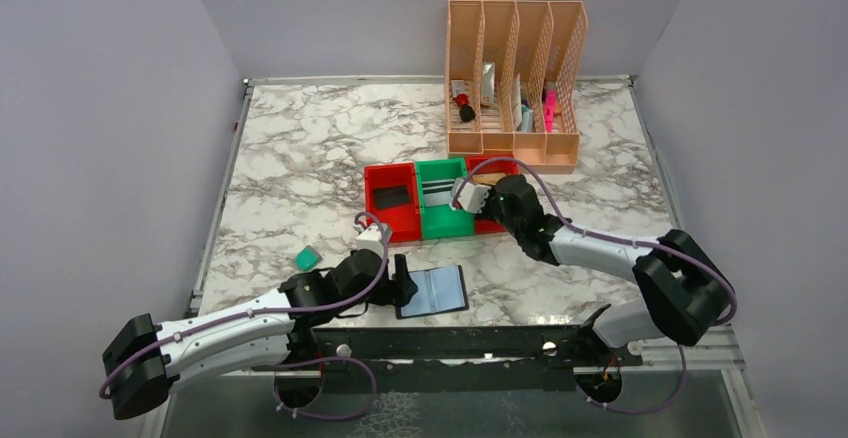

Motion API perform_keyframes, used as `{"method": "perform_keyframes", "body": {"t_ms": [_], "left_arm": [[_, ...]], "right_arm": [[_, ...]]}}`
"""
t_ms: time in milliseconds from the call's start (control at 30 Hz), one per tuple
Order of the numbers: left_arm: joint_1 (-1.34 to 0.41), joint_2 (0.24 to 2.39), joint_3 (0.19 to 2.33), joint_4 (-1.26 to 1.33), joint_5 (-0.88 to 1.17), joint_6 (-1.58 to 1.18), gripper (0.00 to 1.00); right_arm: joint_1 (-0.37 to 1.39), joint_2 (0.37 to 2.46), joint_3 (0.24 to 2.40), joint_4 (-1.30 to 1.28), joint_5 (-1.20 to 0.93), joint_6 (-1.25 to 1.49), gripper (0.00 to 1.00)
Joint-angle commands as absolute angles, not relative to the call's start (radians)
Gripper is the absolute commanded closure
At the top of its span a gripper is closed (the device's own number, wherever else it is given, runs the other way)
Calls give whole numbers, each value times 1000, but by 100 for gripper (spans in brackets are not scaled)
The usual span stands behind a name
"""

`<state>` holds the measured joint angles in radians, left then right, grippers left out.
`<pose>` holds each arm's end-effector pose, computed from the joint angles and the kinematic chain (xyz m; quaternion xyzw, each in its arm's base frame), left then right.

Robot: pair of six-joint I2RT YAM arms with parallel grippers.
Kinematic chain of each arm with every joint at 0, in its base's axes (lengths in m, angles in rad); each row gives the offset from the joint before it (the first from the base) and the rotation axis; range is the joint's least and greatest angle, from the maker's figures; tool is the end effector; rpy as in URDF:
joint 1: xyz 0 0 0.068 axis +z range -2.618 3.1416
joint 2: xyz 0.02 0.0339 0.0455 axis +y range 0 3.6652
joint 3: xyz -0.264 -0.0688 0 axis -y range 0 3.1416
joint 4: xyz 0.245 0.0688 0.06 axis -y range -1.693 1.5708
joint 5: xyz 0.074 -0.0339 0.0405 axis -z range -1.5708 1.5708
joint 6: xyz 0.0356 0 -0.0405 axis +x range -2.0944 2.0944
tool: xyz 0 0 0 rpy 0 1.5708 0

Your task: Take the credit cards out of the card holder

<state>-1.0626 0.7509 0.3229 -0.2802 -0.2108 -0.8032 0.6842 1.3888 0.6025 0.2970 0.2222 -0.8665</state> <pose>0.0831 -0.1339 0.1757 0.0732 0.9015 -0.2771 0.3243 0.2248 0.1733 0.1910 -0.5556 0.6485 -0.1412 0.5008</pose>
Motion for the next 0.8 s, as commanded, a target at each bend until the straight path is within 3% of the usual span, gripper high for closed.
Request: {"method": "perform_keyframes", "body": {"t_ms": [0,467,767], "left_arm": [[-1066,739,335,-291,-239,-782,20],[-1066,743,332,-296,-263,-774,18],[-1066,754,337,-300,-268,-777,17]], "right_arm": [[661,1470,653,352,229,-942,99],[597,1661,745,426,161,-1061,97],[584,1669,735,430,110,-1026,87]]}}
